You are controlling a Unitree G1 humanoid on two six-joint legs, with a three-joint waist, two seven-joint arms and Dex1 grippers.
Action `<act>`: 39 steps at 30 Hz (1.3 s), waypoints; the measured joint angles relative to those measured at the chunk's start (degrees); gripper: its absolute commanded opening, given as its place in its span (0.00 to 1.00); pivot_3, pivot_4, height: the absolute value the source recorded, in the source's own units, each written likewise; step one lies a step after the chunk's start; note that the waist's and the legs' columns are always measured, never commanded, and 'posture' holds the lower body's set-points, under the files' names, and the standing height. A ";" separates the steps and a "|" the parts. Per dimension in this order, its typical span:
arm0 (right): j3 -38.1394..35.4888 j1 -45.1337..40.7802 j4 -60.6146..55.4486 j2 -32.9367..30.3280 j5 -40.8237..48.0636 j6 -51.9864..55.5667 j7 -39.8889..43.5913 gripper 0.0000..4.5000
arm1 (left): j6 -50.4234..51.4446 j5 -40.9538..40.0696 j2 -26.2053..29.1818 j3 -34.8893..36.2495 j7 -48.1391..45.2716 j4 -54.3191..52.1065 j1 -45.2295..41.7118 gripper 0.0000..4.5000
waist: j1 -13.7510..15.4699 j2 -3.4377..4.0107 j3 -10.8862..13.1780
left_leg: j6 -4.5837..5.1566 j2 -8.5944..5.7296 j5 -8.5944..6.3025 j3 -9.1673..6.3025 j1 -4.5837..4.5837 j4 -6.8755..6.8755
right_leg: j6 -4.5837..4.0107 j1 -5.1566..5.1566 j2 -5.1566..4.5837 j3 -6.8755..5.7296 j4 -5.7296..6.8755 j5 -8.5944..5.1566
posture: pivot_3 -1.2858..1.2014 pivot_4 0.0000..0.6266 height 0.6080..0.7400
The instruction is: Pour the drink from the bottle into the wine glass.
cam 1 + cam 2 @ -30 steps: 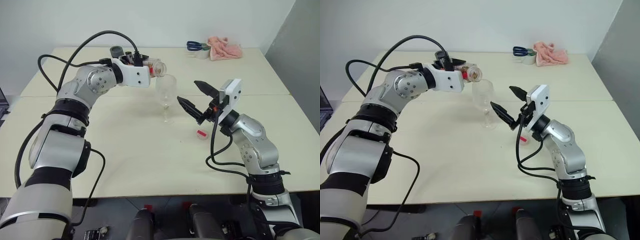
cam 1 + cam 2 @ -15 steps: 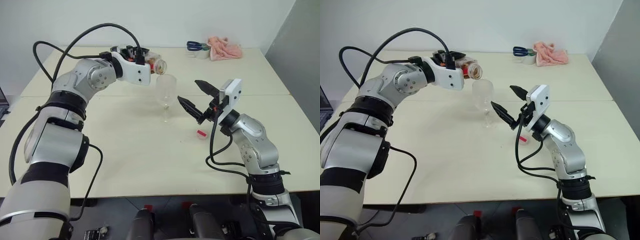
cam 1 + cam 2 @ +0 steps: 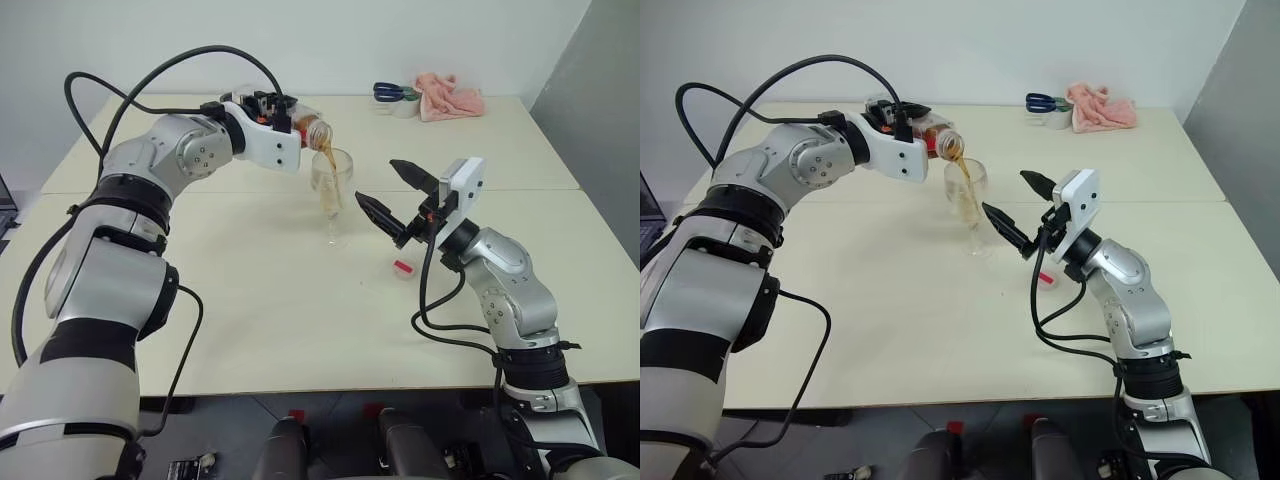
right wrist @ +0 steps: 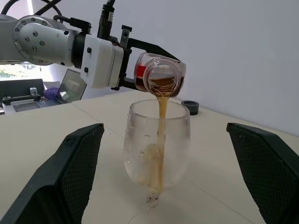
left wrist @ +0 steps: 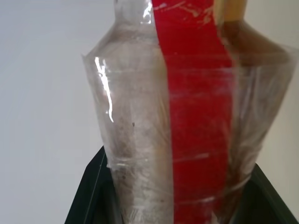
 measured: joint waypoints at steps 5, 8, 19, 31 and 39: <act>0.00 0.00 0.00 0.06 0.00 0.00 -0.15 1.00 | -0.05 0.46 0.00 -0.53 0.53 0.05 -0.42 0.39 | -0.01 0.00 0.00 | 0.00 0.00 0.00 0.00 0.01 0.01 | 0.00 0.00 0.00 0.00 0.02 0.00 | 0.52 0.24 1.00; 0.01 0.00 0.00 0.09 0.00 0.00 -0.16 1.00 | -0.12 0.70 0.00 -0.79 1.09 0.05 -0.47 0.39 | 0.00 0.00 0.00 | 0.00 0.00 0.00 0.00 0.00 0.02 | 0.00 0.00 0.00 0.00 0.03 0.00 | 0.52 0.24 1.00; 0.03 0.00 0.00 0.10 -0.01 0.00 -0.23 1.00 | -0.13 2.39 0.56 -2.20 1.98 0.50 -1.07 0.39 | -0.01 0.00 0.00 | 0.00 0.00 0.00 0.00 0.00 0.05 | 0.00 0.00 0.00 0.00 0.04 0.00 | 0.52 0.24 1.00; 0.14 0.00 0.00 0.13 -0.08 0.00 -0.19 1.00 | -0.22 3.32 1.18 -2.86 2.74 0.75 -2.20 0.39 | -0.03 0.00 0.00 | 0.00 0.00 0.01 0.00 0.01 0.07 | 0.00 0.00 0.00 0.00 0.08 0.00 | 0.52 0.24 1.00; 0.15 0.01 0.00 0.16 -0.07 0.00 -0.14 1.00 | -0.08 1.91 0.90 -2.37 1.20 1.11 -2.18 0.39 | -0.03 0.00 0.00 | 0.00 -0.01 0.01 0.00 0.01 0.09 | 0.00 0.00 0.00 0.00 0.10 0.00 | 0.52 0.24 1.00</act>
